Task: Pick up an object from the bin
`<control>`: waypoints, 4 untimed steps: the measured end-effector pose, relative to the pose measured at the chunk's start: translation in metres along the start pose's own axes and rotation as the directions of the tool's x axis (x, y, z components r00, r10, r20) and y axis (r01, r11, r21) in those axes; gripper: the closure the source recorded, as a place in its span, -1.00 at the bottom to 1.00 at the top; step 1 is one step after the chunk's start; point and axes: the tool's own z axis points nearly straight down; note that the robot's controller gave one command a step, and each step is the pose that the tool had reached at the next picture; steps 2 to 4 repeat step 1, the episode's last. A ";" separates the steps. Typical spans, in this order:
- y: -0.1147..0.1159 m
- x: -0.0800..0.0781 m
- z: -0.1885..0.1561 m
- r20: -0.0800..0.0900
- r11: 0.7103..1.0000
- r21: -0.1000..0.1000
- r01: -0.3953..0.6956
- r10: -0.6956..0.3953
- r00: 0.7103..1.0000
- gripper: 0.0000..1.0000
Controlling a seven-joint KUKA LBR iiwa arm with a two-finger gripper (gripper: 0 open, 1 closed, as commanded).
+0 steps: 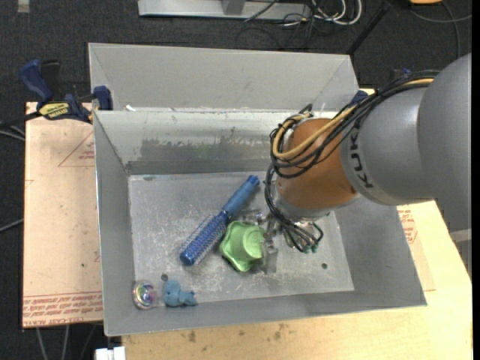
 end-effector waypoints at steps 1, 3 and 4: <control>0.000 -0.002 -0.036 0.002 1.000 0.001 0.001 -0.001 1.000 1.00; 0.000 -0.002 -0.036 0.002 1.000 0.001 0.001 -0.001 1.000 1.00; 0.000 -0.002 -0.036 0.002 1.000 0.001 0.001 -0.001 1.000 1.00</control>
Offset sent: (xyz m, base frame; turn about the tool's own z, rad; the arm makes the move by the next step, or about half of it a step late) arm 0.0000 -0.0001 0.0338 0.0000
